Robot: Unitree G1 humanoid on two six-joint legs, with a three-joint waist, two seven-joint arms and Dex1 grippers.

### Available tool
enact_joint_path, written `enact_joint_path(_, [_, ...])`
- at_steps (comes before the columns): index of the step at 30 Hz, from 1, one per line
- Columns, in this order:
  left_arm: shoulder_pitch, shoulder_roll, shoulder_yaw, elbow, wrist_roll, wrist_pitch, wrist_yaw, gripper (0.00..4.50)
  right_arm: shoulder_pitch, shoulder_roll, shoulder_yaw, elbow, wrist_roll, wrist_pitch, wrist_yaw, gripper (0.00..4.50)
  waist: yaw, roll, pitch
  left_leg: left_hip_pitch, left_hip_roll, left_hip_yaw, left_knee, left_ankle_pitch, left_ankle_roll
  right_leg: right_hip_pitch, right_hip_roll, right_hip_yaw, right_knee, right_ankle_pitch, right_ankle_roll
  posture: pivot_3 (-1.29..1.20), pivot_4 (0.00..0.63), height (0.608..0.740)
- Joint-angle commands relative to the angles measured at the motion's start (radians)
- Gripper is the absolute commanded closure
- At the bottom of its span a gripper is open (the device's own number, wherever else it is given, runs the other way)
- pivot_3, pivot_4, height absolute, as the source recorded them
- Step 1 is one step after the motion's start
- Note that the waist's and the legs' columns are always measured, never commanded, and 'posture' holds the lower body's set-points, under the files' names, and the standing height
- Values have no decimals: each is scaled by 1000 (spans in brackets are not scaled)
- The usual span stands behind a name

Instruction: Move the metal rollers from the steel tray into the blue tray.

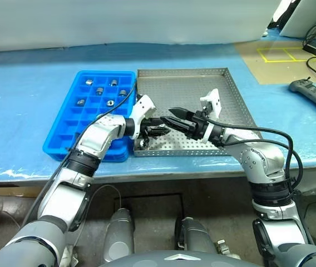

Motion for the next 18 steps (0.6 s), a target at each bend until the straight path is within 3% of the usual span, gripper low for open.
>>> enact_joint_path(1, [-48, -16, 3, -21, 19, 65, 47, 2259, 5, 2, -12, -49, -1, -27, -12, 1627, 0, 0, 0, 0, 0, 0, 0, 0, 0, 0, 0, 0, 0, 0, 0, -134, 150, 740])
enact_joint_path(8, [-74, 34, -39, -112, 60, 141, 39, 2259, 25, 4, -13, -54, -13, -41, -26, 1627, 0, 0, 0, 0, 0, 0, 0, 0, 1, 0, 0, 0, -1, 0, 0, -148, 150, 740])
enact_joint_path(18, [-53, 41, -100, -80, 91, 175, 31, 2259, 44, 13, -2, -59, -36, -57, -48, 1627, 0, 0, 0, 0, 0, 0, 1, 0, 1, 0, 0, 0, -1, 0, 0, -168, 150, 740])
